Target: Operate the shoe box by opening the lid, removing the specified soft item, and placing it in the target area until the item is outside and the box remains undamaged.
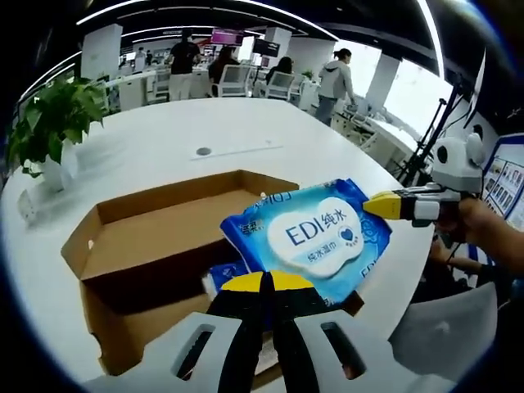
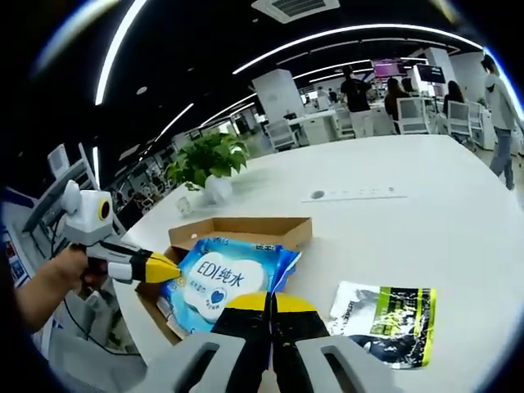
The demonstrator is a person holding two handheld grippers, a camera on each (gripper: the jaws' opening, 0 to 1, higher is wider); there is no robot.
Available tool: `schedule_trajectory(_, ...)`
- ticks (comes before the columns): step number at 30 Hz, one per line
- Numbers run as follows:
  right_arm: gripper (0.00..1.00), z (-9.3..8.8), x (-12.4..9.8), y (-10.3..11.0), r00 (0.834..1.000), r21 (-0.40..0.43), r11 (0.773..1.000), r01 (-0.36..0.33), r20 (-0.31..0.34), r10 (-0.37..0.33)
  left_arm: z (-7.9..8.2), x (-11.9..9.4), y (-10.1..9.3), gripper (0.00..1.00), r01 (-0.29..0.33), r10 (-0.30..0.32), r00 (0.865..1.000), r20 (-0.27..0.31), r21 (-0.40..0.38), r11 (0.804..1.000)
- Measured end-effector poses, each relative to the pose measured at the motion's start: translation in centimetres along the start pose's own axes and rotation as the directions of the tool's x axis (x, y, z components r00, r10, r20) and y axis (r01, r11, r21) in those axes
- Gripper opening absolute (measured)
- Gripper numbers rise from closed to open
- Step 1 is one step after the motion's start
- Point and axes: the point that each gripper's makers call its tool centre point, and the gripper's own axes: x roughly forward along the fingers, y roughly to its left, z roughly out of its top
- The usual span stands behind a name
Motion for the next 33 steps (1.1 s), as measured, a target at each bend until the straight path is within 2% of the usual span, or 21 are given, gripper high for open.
schedule_trajectory(23,0.0,0.0,-3.4,-4.6,0.997,0.038,0.996,0.075,0.005,-0.075,1.3,3.7,-4.6,0.0,0.074,-0.073,0.997,-0.02,0.034,0.997)
schedule_trajectory(33,0.0,0.1,-4.7,-7.5,0.994,0.048,0.992,0.113,0.004,-0.114,2.3,5.5,-6.6,0.0,0.105,-0.104,0.994,-0.027,0.052,0.993)
